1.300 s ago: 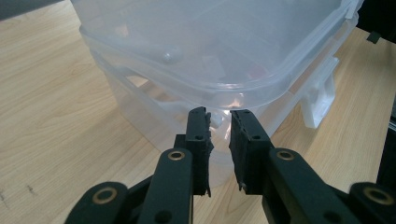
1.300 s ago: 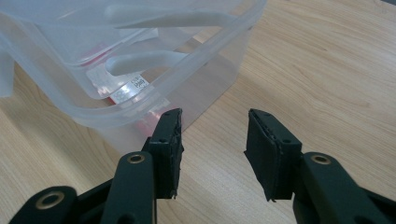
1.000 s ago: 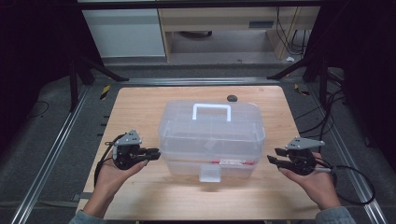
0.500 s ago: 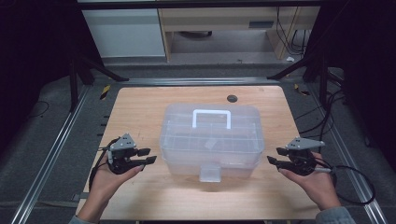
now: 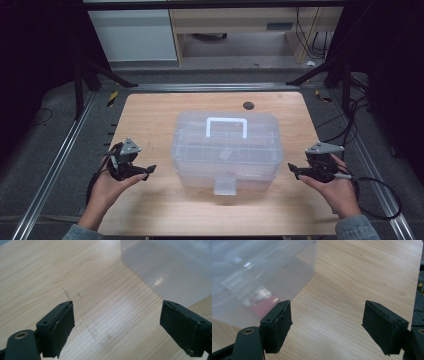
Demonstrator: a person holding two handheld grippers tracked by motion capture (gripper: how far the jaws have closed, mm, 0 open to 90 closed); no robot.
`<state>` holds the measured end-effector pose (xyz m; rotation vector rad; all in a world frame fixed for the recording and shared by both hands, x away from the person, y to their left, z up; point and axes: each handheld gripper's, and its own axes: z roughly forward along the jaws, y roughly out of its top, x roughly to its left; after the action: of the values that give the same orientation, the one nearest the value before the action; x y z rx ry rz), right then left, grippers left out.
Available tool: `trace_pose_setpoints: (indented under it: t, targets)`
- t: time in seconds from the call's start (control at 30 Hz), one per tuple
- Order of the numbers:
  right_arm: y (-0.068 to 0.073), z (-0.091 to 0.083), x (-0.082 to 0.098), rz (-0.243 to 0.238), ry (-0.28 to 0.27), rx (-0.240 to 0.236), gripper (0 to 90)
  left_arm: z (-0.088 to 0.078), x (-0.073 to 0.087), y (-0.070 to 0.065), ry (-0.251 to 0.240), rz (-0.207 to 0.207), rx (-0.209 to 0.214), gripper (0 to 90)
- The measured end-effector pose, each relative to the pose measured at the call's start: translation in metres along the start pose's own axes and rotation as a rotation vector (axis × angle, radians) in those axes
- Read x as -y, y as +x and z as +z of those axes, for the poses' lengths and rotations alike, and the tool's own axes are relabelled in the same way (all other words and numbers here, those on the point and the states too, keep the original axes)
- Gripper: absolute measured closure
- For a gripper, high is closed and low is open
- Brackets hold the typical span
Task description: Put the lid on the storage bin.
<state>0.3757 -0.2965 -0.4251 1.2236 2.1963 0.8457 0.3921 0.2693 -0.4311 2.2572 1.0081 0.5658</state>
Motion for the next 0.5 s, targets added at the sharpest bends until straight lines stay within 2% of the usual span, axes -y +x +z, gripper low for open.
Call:
trace_pose_setpoints:
  t: [0.07,0.23,0.43,0.5]
  targets:
    - [-0.002,0.005,0.0,0.0,0.016,0.004,25.7,0.006,0.003,0.002,0.037,0.016,-0.02,8.6]
    - [-0.005,0.021,0.001,-0.004,0.061,-0.002,33.5,0.02,0.013,0.013,0.043,-0.046,0.007,8.4]
    - [-0.015,0.044,0.001,0.023,0.094,0.007,32.8,0.035,0.017,0.027,0.038,-0.104,0.033,6.9]
    - [-0.02,0.053,0.0,0.041,0.105,0.019,30.7,0.041,0.016,0.029,0.032,-0.106,0.041,6.2]
